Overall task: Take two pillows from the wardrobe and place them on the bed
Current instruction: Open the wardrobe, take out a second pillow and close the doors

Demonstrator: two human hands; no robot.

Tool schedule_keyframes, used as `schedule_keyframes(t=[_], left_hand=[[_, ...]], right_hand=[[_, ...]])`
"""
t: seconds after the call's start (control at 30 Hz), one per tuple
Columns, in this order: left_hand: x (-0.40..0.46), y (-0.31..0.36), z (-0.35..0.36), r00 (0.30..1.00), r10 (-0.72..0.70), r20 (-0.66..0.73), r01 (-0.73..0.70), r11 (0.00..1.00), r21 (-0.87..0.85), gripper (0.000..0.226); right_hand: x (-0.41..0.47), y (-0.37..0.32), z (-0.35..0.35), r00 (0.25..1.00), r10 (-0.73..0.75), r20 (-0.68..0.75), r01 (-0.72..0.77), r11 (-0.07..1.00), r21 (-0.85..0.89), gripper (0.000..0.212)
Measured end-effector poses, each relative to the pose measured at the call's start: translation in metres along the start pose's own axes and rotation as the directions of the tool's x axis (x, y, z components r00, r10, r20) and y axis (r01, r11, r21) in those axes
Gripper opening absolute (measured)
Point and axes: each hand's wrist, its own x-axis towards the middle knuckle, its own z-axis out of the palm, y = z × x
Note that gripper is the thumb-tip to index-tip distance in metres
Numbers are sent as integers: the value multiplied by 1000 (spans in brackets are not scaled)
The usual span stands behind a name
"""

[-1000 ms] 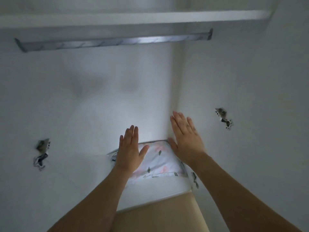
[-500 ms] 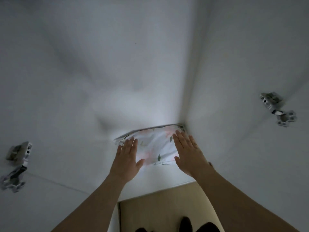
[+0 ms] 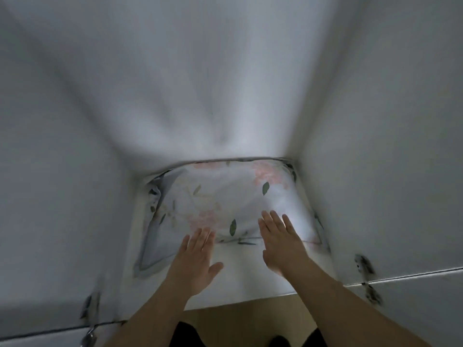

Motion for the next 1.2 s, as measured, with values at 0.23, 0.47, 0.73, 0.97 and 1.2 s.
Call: schedule_keyframes(t=[0.23,0.47,0.73,0.97,1.2], left_hand=[[108,-29,165,998,-59,-35,59,998,18,84],[179,-62,211,991,-116,-72,123,987,105,107],[211,-82,224,976,-78,-203,101,989,108,115],[239,-87,224,986,-116,-116,125,989,75,103],[258,-86,206,985,-101,-140,124,978,166,74]], right_hand=[[110,-4,173,998,-55,-9,54,998,-30,84],[173,2,229,996,-44,-74,42,999,-35,95],[220,11,242,959,-8,-282,9,1000,-1,107],[250,14,252,967,-9,-255,18,999,36,71],[258,8,236,959,12,-283,2,999,50,34]])
